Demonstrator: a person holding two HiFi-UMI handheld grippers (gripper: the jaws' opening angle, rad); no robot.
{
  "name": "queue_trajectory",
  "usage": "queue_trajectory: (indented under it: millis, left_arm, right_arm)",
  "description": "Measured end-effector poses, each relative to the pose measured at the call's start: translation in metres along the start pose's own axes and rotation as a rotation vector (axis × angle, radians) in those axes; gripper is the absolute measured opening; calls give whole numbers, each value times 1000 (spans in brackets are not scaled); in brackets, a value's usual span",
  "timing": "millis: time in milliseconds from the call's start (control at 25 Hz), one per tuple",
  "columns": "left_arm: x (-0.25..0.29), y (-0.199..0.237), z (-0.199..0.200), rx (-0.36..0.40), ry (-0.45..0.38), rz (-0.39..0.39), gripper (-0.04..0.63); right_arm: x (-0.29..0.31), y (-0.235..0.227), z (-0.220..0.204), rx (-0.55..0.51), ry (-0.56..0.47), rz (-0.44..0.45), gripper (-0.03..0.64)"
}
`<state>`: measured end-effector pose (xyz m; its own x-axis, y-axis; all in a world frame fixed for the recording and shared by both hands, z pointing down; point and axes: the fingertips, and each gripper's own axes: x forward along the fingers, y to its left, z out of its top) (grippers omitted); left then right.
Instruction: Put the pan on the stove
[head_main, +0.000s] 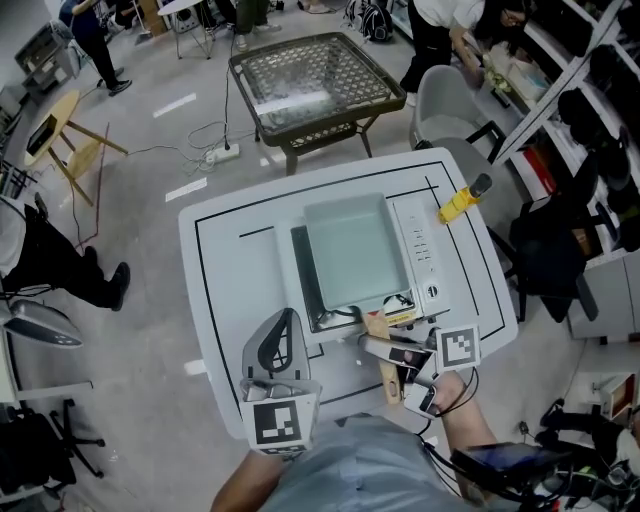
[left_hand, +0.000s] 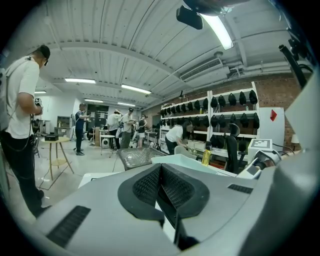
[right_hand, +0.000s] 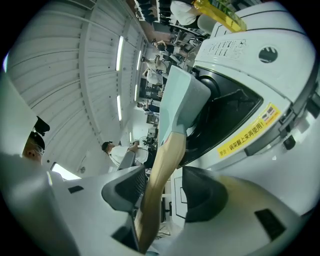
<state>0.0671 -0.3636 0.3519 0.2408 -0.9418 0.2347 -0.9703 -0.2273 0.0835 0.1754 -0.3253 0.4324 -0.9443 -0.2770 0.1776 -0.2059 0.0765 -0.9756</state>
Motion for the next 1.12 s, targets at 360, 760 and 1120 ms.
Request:
queue_trajectory:
  millis: [360,760,1120]
  left_arm:
    - [-5,-31,6,30,-15,-65,18]
    - [-51,-85,42,130,-92,-144,18]
    - [-93,-139,54,183,-163,-214,18]
  right_arm:
    - [-51,2,6,-38,-155,-13,212]
    - [-167,32,-4,-444,-581,-251,210]
    - [-213,78,-41,-978,-811,-685,68]
